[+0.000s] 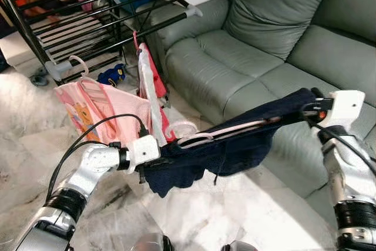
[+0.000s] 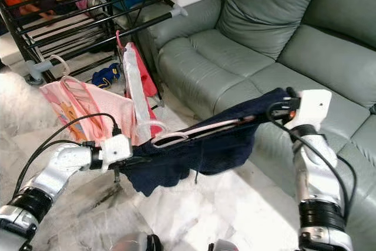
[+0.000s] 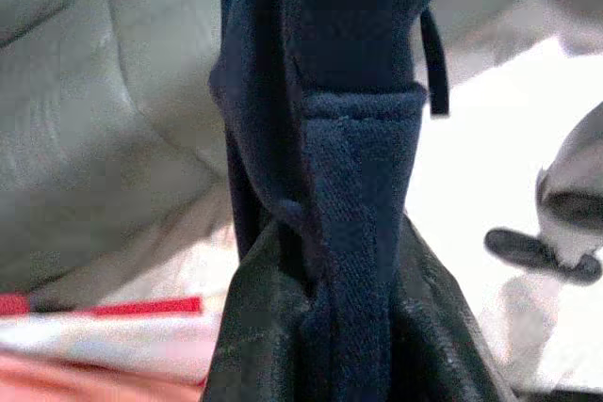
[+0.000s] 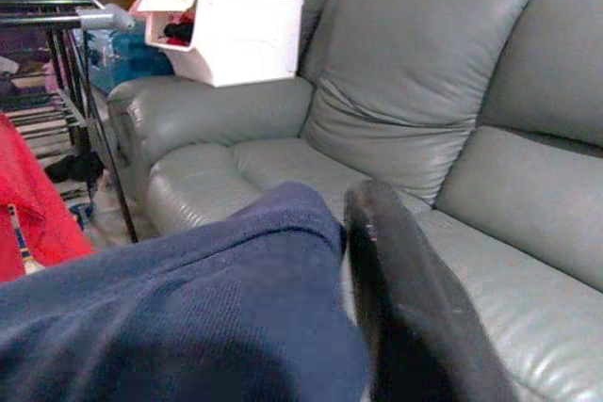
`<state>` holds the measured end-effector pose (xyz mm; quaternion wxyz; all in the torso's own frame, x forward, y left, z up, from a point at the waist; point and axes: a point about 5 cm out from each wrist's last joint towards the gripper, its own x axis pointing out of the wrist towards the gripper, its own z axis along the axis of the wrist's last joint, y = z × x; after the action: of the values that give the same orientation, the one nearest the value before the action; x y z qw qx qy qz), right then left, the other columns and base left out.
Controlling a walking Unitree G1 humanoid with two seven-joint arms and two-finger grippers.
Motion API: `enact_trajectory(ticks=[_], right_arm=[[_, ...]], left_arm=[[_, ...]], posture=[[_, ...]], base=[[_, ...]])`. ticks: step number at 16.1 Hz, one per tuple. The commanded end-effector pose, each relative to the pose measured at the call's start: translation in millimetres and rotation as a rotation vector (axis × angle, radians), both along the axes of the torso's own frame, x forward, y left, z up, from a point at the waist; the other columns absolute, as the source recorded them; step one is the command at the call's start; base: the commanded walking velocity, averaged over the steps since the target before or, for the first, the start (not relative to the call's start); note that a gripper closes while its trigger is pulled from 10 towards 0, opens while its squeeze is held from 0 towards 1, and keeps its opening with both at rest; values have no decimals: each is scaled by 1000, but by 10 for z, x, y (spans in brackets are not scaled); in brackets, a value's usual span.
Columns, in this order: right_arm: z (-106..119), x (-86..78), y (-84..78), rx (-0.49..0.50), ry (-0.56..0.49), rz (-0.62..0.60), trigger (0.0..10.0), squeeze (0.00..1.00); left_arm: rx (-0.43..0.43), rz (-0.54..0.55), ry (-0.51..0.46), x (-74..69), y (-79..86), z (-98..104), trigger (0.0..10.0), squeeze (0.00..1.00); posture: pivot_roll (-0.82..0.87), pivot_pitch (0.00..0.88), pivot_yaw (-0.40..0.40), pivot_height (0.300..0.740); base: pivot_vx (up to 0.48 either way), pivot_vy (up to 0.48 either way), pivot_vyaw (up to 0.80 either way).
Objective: Hang hanger
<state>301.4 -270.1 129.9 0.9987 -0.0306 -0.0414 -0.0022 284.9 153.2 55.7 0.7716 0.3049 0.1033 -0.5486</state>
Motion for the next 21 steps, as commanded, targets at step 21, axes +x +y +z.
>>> enact_trajectory(ticks=[21], right_arm=[[-332, 81, 1347, -239, 142, 508, 0, 0]], left_arm=[[-294, 886, 141, 310, -747, -84, 0, 0]], posture=[[-28, 0, 50, 740]], base=[[0, 0, 0]])
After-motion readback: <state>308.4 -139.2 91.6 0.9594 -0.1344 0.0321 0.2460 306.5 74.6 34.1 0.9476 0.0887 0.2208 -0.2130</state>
